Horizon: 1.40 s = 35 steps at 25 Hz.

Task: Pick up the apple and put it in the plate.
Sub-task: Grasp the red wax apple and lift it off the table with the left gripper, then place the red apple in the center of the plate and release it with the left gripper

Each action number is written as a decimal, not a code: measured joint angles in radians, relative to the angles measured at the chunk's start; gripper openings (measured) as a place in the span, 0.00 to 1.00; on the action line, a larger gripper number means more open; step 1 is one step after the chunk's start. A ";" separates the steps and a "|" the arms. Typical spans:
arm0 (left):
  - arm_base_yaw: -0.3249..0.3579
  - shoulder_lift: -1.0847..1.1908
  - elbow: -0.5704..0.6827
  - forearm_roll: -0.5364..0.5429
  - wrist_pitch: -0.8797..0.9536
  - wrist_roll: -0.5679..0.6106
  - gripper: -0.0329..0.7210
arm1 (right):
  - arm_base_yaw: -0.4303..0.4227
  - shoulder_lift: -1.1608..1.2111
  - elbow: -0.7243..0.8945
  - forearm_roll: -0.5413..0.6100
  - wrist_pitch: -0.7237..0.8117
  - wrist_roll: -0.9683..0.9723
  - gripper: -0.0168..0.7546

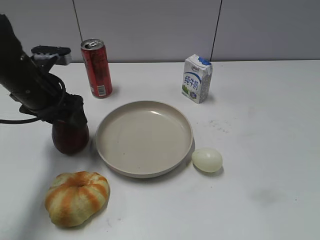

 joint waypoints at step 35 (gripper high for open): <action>-0.268 0.111 -0.244 -0.098 0.135 0.001 0.72 | 0.000 0.000 0.000 0.000 0.000 0.000 0.78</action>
